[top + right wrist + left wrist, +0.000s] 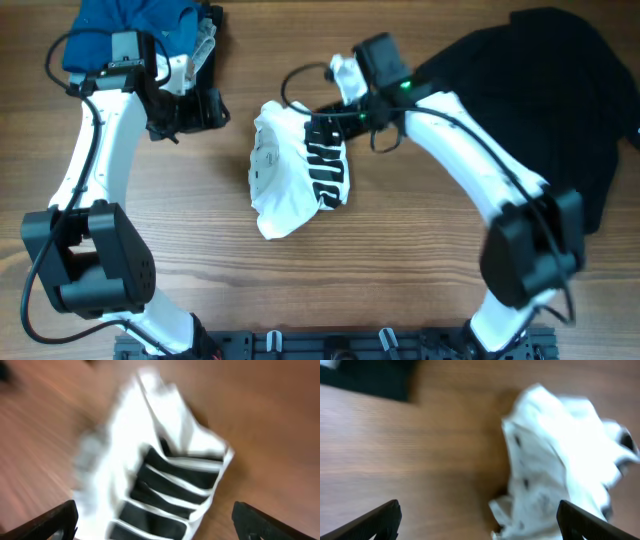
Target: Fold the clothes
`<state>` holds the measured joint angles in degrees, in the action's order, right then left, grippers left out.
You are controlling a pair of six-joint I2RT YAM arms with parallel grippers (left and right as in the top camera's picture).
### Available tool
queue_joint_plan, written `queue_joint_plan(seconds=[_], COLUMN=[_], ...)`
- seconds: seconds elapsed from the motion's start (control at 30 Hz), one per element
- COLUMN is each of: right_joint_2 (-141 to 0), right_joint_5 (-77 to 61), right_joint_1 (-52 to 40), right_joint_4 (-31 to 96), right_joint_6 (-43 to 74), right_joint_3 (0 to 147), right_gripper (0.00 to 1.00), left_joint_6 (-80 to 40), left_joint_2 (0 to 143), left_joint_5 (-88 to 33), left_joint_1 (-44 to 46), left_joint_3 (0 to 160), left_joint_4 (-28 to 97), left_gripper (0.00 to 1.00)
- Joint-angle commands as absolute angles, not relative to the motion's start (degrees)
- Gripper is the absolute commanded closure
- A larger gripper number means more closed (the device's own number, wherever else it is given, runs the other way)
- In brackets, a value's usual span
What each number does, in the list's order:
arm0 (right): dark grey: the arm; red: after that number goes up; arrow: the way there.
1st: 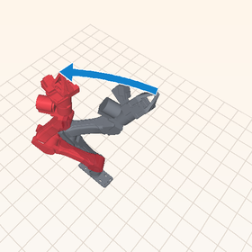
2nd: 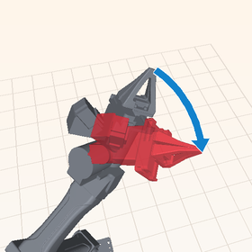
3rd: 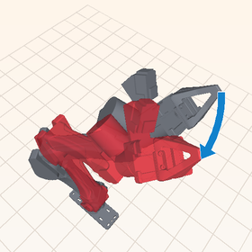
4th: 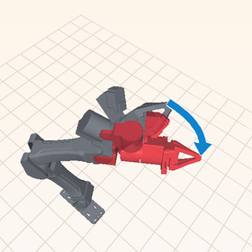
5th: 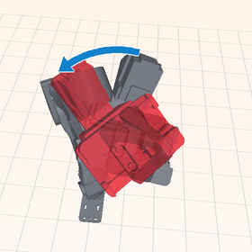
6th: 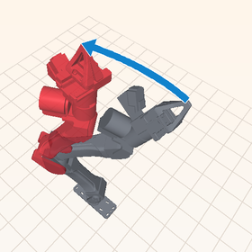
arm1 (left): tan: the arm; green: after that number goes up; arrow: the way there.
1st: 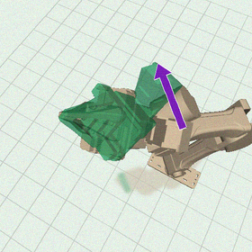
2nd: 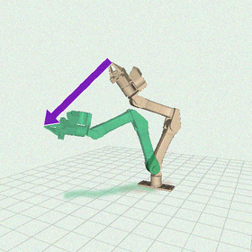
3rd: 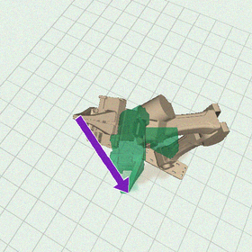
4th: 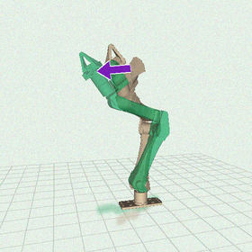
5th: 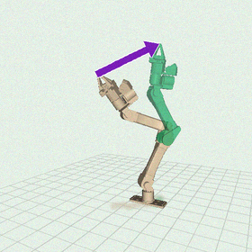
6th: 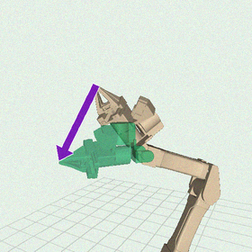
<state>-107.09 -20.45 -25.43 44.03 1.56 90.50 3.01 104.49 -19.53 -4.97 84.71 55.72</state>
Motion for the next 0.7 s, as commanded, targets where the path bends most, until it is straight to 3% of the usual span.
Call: queue_joint_plan(seconds=[0.0, 0.3, 0.67], right_joint_2=[-102.0, -101.8, -101.8], right_joint_5=[-17.3, -17.0, -16.3], right_joint_1=[-23.8, -10.1, -9.6], right_joint_4=[47.4, 52.0, 52.6], right_joint_6=[0.0, 0.0, -0.3], right_joint_3=[93.9, 93.9, 93.8], right_gripper=[0.0, 0.0, 0.0], left_joint_6=[10.8, 19.2, 18.8], left_joint_2=[107.2, 118.0, 127.8], left_joint_5=[-34.1, -40.0, -45.2], left_joint_1=[-4.8, 0.6, 6.1], left_joint_3=[83.5, 78.6, 77.8], left_joint_4=[58.7, 58.6, 49.5], left_gripper=[0.0, 0.0, 0.0])
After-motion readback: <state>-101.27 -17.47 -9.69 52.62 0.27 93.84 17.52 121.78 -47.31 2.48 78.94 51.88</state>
